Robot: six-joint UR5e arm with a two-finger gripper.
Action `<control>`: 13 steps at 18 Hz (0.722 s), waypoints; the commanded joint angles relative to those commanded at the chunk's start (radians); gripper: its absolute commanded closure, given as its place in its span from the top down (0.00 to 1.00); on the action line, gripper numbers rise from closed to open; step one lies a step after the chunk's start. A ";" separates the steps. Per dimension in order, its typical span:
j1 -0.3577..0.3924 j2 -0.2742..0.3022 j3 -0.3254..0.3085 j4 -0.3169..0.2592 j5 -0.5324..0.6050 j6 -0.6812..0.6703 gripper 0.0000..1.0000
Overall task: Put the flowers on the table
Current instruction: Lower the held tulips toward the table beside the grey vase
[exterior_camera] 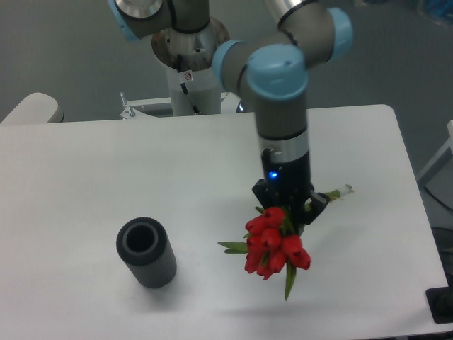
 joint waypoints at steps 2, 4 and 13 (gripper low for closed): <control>-0.018 -0.009 -0.040 0.002 0.075 -0.008 0.22; -0.028 -0.018 -0.064 0.002 0.129 -0.011 0.22; -0.017 -0.120 -0.103 0.002 0.128 -0.022 0.22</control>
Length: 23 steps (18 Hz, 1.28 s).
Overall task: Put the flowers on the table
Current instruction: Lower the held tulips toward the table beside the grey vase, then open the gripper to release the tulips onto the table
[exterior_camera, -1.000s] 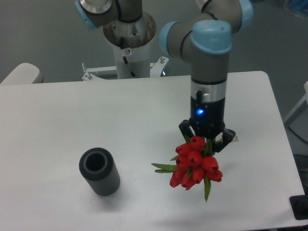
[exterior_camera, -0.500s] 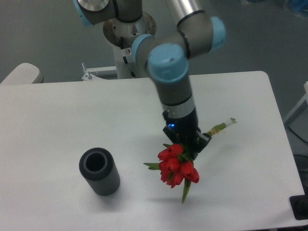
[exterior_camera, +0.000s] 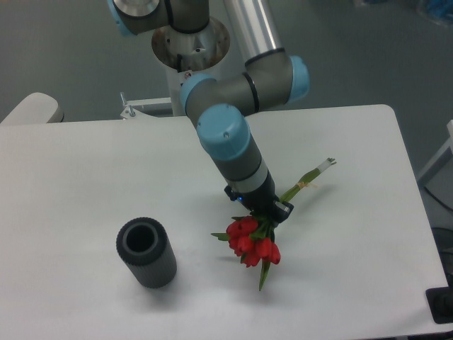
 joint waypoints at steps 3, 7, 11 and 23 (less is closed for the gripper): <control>0.000 -0.035 0.002 0.000 0.009 0.000 0.22; 0.002 -0.052 0.002 0.002 -0.002 0.003 0.24; 0.003 -0.062 0.018 0.012 0.000 0.003 1.00; 0.012 -0.005 0.167 0.002 -0.076 0.018 1.00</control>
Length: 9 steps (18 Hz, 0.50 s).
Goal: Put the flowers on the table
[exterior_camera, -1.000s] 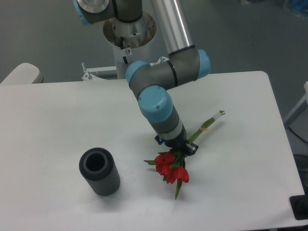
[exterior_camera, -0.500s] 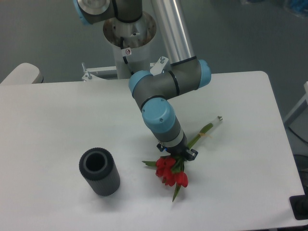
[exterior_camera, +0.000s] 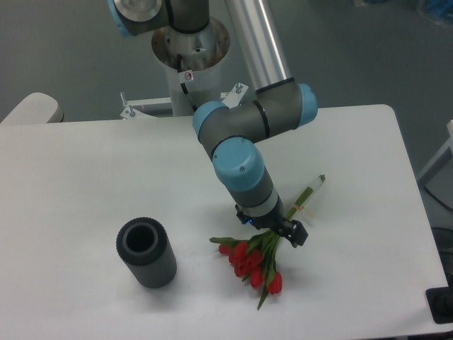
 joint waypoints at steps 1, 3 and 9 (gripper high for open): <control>0.014 0.012 0.012 -0.002 -0.038 0.014 1.00; 0.037 0.031 0.046 -0.005 -0.145 0.067 1.00; 0.144 0.069 0.104 -0.125 -0.264 0.286 1.00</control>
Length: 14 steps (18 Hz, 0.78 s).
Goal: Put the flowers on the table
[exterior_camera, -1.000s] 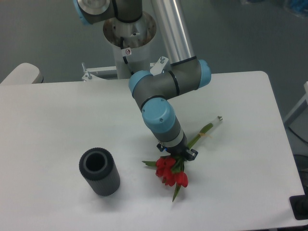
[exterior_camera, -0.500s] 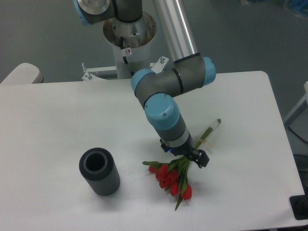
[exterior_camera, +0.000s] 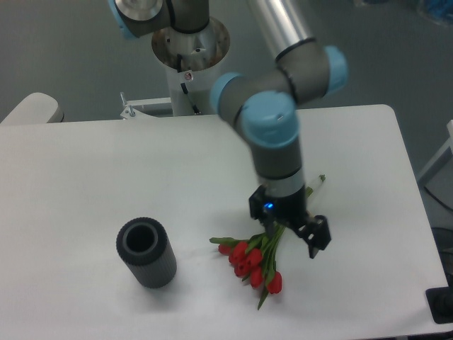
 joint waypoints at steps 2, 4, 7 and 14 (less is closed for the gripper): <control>0.026 0.000 0.031 -0.045 -0.002 0.066 1.00; 0.061 0.002 0.043 -0.055 -0.002 0.141 1.00; 0.112 0.009 0.046 -0.072 0.000 0.313 1.00; 0.138 0.012 0.046 -0.074 -0.003 0.432 1.00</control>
